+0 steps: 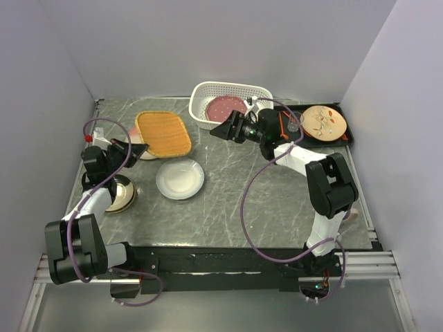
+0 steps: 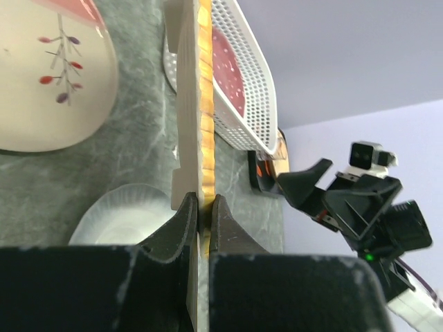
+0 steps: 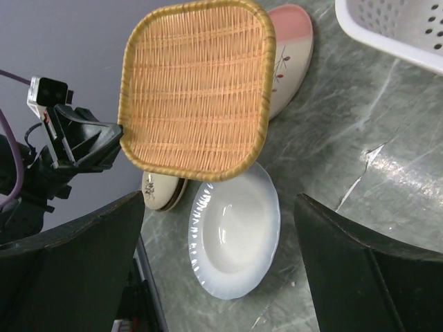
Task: Place the plates into the plastic bin on the countertop
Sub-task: Place the plate in the plastic bin.
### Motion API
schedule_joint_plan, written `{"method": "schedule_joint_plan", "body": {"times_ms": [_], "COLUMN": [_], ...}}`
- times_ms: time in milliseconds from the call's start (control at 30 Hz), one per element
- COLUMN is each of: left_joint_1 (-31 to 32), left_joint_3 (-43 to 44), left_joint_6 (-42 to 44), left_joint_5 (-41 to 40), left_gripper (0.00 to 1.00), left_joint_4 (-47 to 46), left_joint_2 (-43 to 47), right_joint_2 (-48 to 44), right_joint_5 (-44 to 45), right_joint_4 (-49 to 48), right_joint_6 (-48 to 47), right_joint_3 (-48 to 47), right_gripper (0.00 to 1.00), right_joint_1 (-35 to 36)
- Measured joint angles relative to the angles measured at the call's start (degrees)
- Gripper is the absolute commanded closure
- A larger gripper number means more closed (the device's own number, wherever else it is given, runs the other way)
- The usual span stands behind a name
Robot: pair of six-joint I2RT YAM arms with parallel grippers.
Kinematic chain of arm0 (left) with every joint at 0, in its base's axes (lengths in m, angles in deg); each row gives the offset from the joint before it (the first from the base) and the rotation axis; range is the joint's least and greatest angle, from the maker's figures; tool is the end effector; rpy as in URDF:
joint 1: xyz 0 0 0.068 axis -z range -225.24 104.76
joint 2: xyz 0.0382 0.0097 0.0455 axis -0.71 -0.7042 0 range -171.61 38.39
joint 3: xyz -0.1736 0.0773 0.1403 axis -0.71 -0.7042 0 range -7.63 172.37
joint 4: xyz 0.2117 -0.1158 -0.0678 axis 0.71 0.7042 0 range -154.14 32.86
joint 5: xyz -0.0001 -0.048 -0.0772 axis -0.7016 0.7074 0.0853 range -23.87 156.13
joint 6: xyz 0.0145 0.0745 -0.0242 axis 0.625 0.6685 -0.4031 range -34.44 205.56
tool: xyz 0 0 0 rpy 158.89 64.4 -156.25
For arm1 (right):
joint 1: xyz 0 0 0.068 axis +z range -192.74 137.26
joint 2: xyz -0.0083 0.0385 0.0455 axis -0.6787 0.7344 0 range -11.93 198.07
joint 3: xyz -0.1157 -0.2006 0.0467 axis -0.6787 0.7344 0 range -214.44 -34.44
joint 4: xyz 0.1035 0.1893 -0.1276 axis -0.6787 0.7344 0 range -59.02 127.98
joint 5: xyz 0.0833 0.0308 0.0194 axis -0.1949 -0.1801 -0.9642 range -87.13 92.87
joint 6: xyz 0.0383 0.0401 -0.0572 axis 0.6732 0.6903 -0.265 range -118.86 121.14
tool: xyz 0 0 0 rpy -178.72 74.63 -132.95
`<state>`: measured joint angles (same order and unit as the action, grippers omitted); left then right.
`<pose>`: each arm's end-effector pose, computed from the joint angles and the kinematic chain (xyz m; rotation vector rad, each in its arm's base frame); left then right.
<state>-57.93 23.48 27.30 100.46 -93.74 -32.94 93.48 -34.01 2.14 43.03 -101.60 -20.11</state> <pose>0.2944 0.0267 0.1986 -0.6681 1.7316 -1.0898 0.3789 0.2026 0.2129 -0.2051 1.8999 1.3509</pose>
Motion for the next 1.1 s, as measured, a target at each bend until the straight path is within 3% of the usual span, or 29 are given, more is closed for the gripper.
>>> {"method": "schedule_joint_plan", "body": {"times_ms": [633, 1100], "left_joint_1": [5.99, 10.21], "left_joint_3": [0.98, 2.34], "left_joint_6": [-0.98, -0.98], "left_joint_5": [9.49, 10.91], "left_gripper": [0.99, 0.99], "left_joint_4": [-4.22, -5.01], "left_joint_2": [0.26, 0.26], "right_joint_2": [6.45, 8.52], "right_joint_5": [-4.22, -5.33], "right_joint_4": [-2.49, -5.11], "right_joint_6": [3.72, 6.34], "right_joint_3": [-0.5, -1.2], "right_gripper": [0.05, 0.07], "right_joint_1": [1.66, 1.75]}}
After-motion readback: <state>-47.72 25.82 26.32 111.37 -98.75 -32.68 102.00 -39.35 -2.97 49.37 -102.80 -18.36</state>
